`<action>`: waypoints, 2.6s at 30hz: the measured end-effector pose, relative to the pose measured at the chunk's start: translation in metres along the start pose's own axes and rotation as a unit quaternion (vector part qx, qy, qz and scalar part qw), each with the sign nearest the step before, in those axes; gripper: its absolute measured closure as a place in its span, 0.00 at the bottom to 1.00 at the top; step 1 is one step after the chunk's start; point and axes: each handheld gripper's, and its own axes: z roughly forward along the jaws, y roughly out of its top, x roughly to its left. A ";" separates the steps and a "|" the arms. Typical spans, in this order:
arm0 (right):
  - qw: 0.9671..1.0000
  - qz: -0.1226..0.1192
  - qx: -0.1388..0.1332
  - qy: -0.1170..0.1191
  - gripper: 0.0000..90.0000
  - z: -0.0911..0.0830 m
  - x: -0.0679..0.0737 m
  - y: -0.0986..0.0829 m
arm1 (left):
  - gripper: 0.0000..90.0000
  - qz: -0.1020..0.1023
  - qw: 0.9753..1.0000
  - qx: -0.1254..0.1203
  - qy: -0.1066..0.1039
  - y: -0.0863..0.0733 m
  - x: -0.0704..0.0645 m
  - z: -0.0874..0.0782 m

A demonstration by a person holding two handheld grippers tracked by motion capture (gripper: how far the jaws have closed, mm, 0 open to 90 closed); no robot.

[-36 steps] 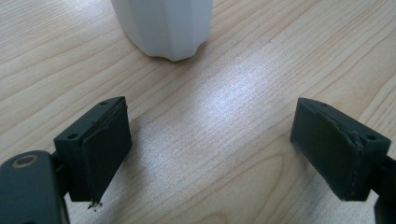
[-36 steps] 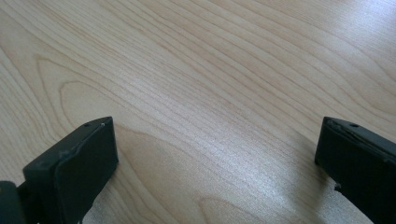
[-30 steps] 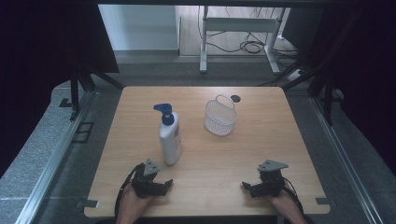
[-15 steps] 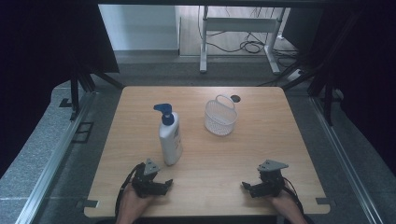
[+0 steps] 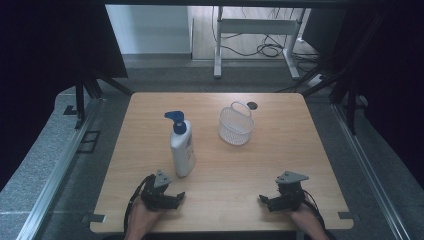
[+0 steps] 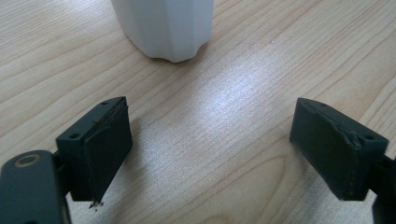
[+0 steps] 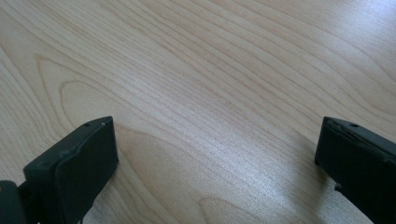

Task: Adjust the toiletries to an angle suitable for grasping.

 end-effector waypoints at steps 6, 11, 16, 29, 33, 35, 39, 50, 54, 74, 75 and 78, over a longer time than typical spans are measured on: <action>1.000 0.000 0.000 0.000 0.00 0.000 0.000 0.000 | 0.23 -0.002 1.000 0.006 0.002 0.001 0.000 -0.003; 1.000 0.000 0.000 0.000 0.00 0.000 0.000 0.000 | 0.29 -0.004 1.000 0.010 0.005 0.002 0.001 -0.005; 1.000 0.000 0.000 0.000 0.00 0.000 0.000 0.000 | 0.42 -0.010 1.000 0.013 0.005 0.002 0.004 -0.009; 1.000 0.000 0.000 0.000 0.00 0.000 0.000 0.000 | 0.74 -0.040 0.999 0.000 0.024 0.003 0.018 -0.021; 1.000 0.000 0.000 0.000 0.00 0.000 0.000 0.000 | 0.80 -0.052 0.998 -0.007 0.019 0.005 0.022 -0.022; 1.000 0.000 0.000 0.000 0.00 0.000 0.000 0.000 | 0.84 -0.053 0.998 -0.008 0.017 0.005 0.023 -0.023; 1.000 0.000 0.000 0.000 0.00 0.000 0.000 0.000 | 0.92 -0.060 0.998 -0.007 0.009 0.009 0.026 -0.021; 1.000 0.000 0.000 0.000 0.00 0.000 0.000 0.000 | 0.99 -0.045 0.999 0.004 0.009 0.026 0.038 -0.013; 1.000 0.000 0.000 0.000 0.00 0.000 0.000 0.000 | 0.99 -0.053 0.999 0.001 0.008 0.034 0.047 -0.010; 1.000 0.001 0.001 0.001 0.00 0.000 0.000 0.000 | 0.99 -0.056 0.998 -0.027 -0.011 0.066 0.081 0.022; 1.000 0.001 0.001 0.001 0.00 0.000 0.000 0.000 | 0.99 -0.051 0.998 -0.026 -0.015 0.069 0.084 0.025; 1.000 0.000 0.000 0.001 0.00 0.000 0.000 0.000 | 0.99 -0.049 0.998 -0.026 -0.024 0.073 0.087 0.030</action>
